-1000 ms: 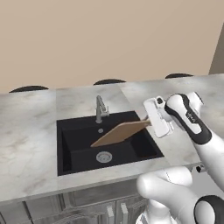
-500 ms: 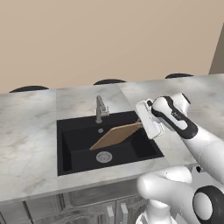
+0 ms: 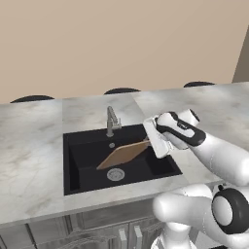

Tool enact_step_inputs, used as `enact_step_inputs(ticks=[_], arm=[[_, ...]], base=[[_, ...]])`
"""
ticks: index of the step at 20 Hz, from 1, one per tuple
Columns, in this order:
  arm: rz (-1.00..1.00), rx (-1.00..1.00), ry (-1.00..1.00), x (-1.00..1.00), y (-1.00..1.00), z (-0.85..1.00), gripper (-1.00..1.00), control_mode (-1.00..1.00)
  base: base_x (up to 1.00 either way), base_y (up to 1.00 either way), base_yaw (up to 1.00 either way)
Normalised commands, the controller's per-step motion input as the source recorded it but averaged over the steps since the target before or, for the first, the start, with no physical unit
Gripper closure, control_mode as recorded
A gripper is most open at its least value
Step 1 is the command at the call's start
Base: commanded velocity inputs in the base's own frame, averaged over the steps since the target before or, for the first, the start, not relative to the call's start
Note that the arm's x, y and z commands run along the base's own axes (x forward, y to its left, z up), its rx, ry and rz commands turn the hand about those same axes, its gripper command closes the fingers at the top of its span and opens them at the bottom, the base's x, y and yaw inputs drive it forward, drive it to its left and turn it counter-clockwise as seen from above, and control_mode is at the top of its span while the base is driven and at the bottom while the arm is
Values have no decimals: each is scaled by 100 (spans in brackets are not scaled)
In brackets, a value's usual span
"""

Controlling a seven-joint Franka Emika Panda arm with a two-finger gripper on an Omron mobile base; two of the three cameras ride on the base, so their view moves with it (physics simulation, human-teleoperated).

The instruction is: Move the cutting board and knife to the sink. Then move spray from the cabinet to the counter.

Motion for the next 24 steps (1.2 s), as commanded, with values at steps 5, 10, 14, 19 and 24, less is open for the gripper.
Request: enact_step_inputs(ticks=[5,10,14,19,24], arm=[[0,-6,5,14,1,-41,100,-100],[0,-11,9,13,0,-37,100,-100],[0,0,0,7,0,-6,100,-100],[0,4,-16,-10,-8,0,100,-100],[0,5,-17,-7,-4,1,100,-100]], base=[[0,0,0],[0,0,0],[0,0,0],[0,0,0],[0,0,0]])
